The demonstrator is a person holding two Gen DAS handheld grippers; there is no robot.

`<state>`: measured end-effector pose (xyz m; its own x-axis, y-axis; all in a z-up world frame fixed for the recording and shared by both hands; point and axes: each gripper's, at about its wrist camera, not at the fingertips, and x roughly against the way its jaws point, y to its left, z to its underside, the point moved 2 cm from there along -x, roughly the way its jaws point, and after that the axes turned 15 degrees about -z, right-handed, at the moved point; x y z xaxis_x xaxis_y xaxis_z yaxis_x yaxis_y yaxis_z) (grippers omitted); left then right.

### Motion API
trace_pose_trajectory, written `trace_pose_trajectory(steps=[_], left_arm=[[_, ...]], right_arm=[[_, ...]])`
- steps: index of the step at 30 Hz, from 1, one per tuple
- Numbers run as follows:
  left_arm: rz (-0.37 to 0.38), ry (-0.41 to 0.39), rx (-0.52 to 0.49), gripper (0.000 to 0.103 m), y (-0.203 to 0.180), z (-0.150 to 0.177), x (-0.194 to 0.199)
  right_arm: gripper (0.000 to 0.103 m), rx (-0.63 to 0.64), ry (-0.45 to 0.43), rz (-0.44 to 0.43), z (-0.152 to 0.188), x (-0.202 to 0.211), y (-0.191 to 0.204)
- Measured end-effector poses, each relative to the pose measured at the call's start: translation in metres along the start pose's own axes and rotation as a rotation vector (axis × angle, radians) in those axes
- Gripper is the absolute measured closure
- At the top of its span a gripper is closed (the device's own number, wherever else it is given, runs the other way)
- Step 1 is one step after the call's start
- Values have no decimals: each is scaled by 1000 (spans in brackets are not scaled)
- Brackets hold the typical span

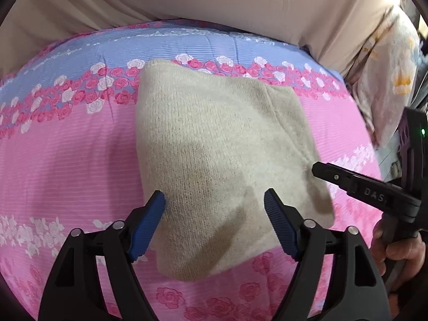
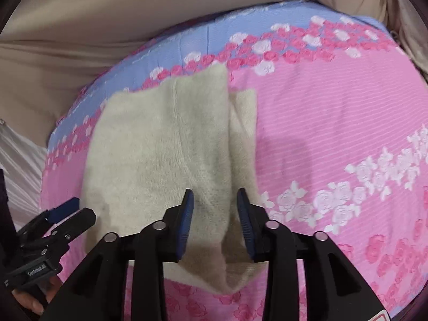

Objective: Fold small clothes

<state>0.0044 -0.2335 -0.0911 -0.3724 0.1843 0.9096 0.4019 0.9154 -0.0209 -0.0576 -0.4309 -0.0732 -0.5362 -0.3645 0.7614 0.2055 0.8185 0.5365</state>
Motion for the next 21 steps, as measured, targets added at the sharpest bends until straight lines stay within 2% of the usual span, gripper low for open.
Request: trace_pose_trajectory(steps=[1, 3, 4, 6, 8, 11, 12, 14, 15, 16, 17, 18, 19, 21], left_arm=[[26, 2, 38, 23, 6, -2, 2], [51, -6, 112, 16, 20, -5, 5], [39, -7, 157, 15, 32, -8, 2], [14, 15, 201, 14, 44, -11, -7], [21, 54, 235, 15, 56, -14, -23], [83, 127, 264, 14, 62, -14, -50], [98, 112, 293, 13, 62, -14, -60], [150, 173, 332, 11, 64, -9, -80], [179, 202, 358, 11, 65, -6, -88], [233, 246, 411, 12, 68, -3, -98], [264, 263, 438, 19, 68, -1, -101], [296, 272, 457, 28, 67, -2, -102], [282, 261, 440, 30, 62, -6, -98], [241, 206, 344, 47, 49, -16, -82]], right_arm=[[48, -8, -17, 1, -1, 5, -2], [40, -21, -12, -17, 0, 4, -9], [37, -39, 5, -25, 2, -1, -15], [35, -89, 40, -50, 6, -15, -28], [35, -150, 84, -82, 12, -32, -38], [32, -228, 85, -176, 16, -49, -48], [29, -260, 82, -204, 17, -53, -50], [27, -287, 67, -222, 17, -56, -52], [30, -287, 59, -224, 16, -57, -51], [42, -285, 61, -231, 15, -58, -50], [47, -283, 58, -233, 14, -57, -48], [57, -275, 48, -236, 12, -53, -47], [63, -260, 33, -237, 10, -47, -43], [70, -223, -14, -241, 1, -27, -32]])
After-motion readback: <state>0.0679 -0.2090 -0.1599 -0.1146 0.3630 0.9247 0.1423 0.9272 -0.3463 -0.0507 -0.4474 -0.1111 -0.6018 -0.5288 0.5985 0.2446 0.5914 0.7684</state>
